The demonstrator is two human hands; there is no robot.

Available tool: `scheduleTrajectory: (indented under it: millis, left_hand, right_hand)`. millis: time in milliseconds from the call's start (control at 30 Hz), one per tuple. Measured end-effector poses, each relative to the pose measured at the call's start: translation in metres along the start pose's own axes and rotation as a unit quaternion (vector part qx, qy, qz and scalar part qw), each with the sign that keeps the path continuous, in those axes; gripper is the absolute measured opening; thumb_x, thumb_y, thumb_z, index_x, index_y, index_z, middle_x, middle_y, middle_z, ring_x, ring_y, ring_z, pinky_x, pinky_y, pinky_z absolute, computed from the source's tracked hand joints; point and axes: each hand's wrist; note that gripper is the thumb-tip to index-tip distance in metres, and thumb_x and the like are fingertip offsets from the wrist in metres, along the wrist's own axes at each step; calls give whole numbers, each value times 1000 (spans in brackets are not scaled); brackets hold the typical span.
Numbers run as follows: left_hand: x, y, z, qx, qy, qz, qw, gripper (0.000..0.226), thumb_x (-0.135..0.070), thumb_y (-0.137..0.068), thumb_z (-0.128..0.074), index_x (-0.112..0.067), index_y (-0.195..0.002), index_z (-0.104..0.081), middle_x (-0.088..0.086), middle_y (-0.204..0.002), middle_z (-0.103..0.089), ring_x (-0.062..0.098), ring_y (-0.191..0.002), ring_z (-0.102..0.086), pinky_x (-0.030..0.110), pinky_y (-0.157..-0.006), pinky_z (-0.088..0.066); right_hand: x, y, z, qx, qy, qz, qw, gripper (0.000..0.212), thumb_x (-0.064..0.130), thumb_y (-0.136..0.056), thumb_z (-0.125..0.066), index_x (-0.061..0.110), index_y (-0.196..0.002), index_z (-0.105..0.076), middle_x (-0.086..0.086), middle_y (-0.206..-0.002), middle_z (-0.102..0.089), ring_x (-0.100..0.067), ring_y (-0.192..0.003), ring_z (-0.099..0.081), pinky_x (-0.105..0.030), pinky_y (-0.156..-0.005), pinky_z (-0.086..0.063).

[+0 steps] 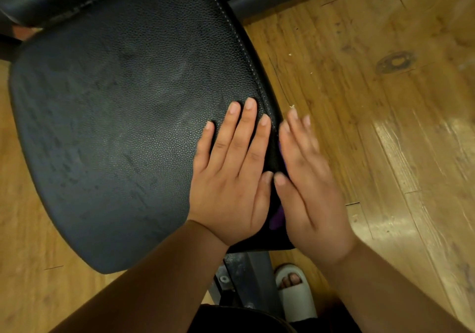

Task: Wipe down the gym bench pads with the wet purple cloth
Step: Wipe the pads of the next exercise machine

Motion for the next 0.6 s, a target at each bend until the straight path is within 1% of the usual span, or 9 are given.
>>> scheduleTrajectory:
  millis: [67,133,300,467,533,600]
  left_hand:
    - [0,0,-1,-4,-3,3,1000,57,-30,-98,-26,-1,-147,-29,15,-155,-21,30,-147,-21,52,-118,-18]
    - [-1,1,-1,-3,0,7,1000,57,-29,-97,-26,-1,-147,-28,14,-155,-21,30,-146,-22,52,-118,-19]
    - [0,1,-1,-4,-5,6,1000,57,-28,-97,-25,-2,-147,-28,14,-155,-22,30,-146,-22,52,-117,-20]
    - [-1,1,-2,-9,-3,4,1000,57,-29,-97,-26,-1,-147,-28,14,-155,-21,30,-146,-22,51,-118,-19]
    - [-1,2,-2,-14,-4,6,1000,57,-29,-97,-27,-2,-147,-29,14,-155,-22,30,-146,-22,50,-118,-18]
    - [-2,1,-2,-25,-1,7,1000,56,-29,-96,-29,-3,-146,-32,14,-154,-26,30,-145,-25,51,-118,-20]
  right_hand:
    - [1,-23,2,4,-21,-5,1000,51,12,-99,-36,2,-147,-20,-8,-158,-15,-27,-150,-8,-34,-121,-12]
    - [-1,-26,3,4,-29,-5,1000,52,9,-99,-35,2,-148,-19,-9,-158,-13,-27,-150,-8,-34,-121,-11]
    - [-8,24,-3,7,5,-8,1000,53,13,-100,-32,0,-148,-16,-10,-159,-8,-30,-149,-6,-40,-121,-12]
    - [-4,-8,-1,-5,-34,-7,999,50,12,-99,-33,2,-147,-19,-9,-158,-14,-28,-149,-8,-35,-120,-12]
    - [-5,-13,-1,-9,-37,-1,999,50,10,-99,-33,1,-146,-21,-11,-157,-15,-29,-149,-9,-36,-120,-13]
    - [-8,2,-3,-16,-26,1,1000,49,9,-99,-34,0,-146,-21,-12,-157,-15,-31,-149,-10,-38,-120,-14]
Point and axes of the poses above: each hand's wrist, its own y-axis away from the middle knuckle, its own z-axis out of the back of the hand, x = y × z
